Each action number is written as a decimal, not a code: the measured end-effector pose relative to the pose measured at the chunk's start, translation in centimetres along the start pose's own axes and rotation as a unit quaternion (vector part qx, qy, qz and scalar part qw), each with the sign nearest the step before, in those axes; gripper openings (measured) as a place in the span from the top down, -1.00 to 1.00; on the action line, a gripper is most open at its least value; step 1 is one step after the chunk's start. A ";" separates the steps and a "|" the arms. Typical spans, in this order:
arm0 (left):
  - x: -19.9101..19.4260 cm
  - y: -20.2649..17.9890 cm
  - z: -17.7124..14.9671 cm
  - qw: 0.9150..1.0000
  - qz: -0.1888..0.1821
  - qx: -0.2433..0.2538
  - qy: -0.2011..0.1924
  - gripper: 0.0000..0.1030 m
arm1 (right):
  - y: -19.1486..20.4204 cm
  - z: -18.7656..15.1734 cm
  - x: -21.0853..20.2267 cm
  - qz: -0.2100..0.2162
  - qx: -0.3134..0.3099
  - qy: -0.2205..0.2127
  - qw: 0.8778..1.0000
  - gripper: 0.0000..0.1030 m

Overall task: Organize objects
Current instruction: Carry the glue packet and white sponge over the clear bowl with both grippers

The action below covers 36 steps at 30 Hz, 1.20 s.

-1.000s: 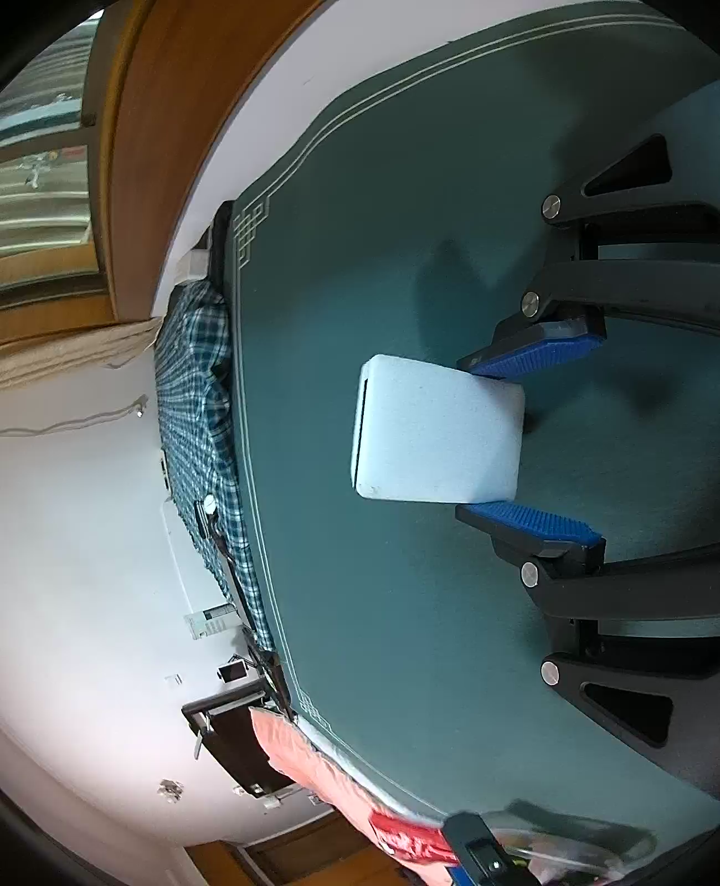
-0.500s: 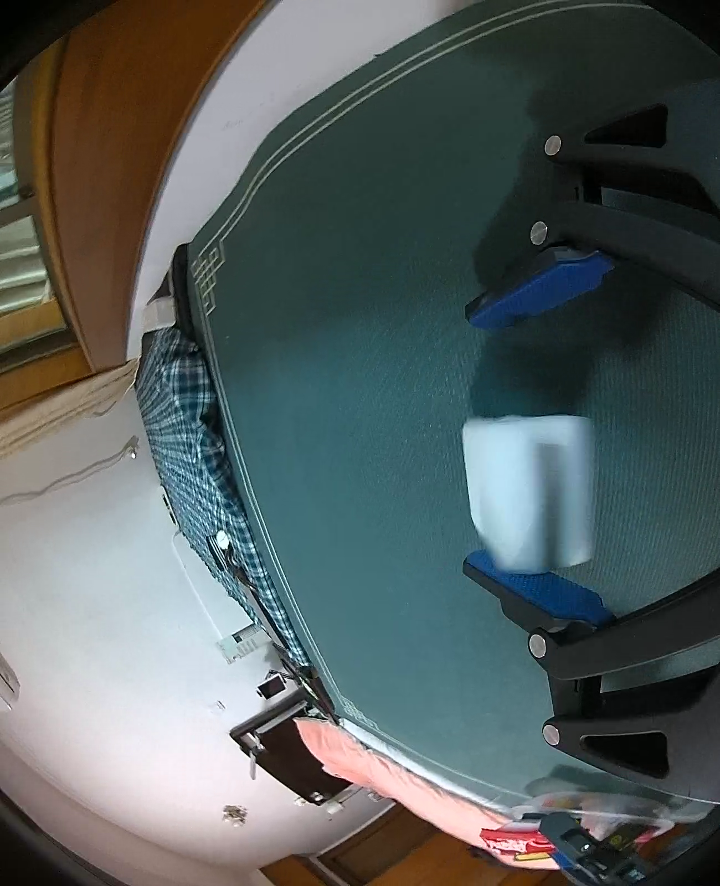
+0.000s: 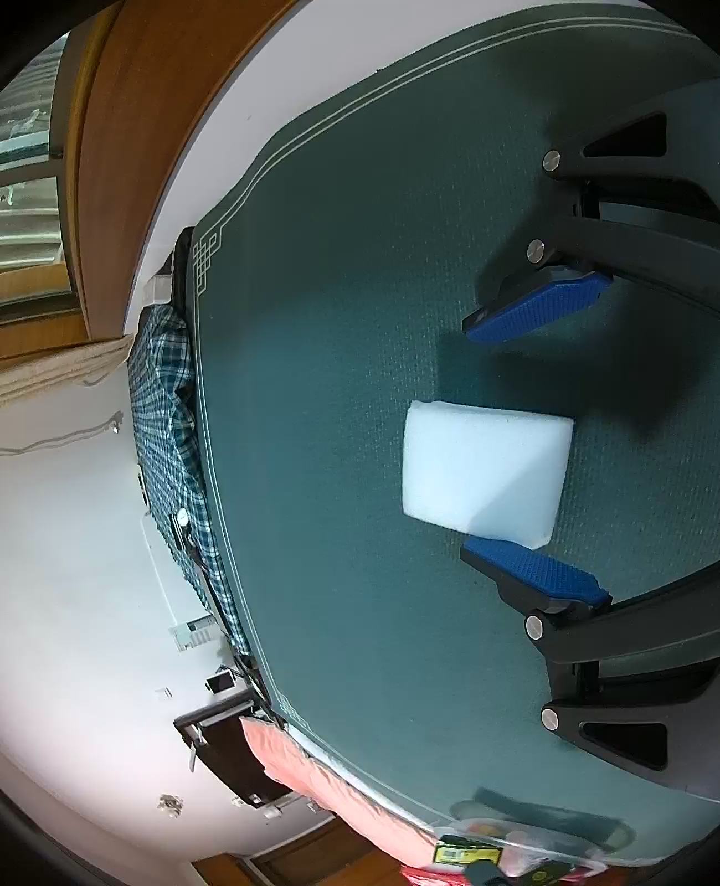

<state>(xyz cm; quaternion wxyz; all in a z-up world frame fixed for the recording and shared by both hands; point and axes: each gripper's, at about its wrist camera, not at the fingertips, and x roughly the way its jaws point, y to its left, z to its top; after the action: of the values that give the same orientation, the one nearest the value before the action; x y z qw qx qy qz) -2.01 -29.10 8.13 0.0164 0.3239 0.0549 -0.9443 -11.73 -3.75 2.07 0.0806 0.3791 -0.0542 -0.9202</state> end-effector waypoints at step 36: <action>-9.1 14.6 -3.4 0.987 0.127 -0.086 -0.048 -0.10 | 19.2 -2.0 -6.5 0.141 -0.134 -0.043 0.980 0.09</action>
<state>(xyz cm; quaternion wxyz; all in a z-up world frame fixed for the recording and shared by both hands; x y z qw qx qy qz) 8.23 -43.28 9.69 0.1671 0.2797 0.0935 -0.9408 -3.74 -21.40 8.19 0.2572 0.3135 0.0133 -0.9140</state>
